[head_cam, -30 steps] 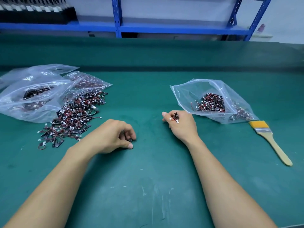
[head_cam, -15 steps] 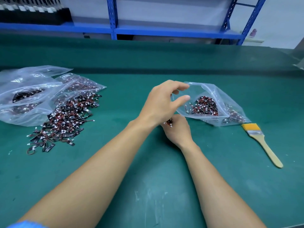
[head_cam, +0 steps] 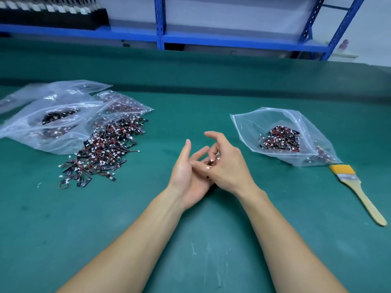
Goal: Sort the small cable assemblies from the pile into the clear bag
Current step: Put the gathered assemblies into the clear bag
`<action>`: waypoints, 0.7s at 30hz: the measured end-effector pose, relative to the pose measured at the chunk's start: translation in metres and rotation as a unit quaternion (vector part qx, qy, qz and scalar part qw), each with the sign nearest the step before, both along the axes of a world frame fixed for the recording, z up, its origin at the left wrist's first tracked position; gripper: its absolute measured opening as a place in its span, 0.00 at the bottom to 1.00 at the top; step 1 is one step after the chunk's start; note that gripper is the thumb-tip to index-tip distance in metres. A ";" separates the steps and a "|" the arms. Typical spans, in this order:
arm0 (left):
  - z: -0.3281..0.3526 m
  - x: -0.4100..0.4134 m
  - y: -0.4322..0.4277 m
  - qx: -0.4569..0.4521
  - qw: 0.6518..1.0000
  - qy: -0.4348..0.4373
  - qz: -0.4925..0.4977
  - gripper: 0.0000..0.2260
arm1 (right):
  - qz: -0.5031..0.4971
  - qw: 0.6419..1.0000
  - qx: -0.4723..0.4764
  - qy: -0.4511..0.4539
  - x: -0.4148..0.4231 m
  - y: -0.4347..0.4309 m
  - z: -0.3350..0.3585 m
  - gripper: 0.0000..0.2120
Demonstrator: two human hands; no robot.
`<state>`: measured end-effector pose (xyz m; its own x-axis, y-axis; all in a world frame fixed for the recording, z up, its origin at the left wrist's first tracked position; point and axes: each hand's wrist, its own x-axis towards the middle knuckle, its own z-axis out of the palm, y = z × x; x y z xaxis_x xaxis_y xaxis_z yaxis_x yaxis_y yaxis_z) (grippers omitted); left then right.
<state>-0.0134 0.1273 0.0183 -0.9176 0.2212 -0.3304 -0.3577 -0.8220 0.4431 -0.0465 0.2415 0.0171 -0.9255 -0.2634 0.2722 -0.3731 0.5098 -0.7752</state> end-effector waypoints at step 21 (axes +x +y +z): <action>0.083 -0.015 0.036 -0.396 0.878 0.268 -0.014 0.14 | -0.087 0.993 0.043 -0.070 -0.010 0.010 -0.021 0.09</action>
<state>-0.0281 0.1637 0.1010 -0.9862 0.1416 0.0864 0.0612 -0.1733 0.9830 -0.0568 0.2512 -0.0040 -0.9862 -0.1134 0.1203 -0.1649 0.6231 -0.7646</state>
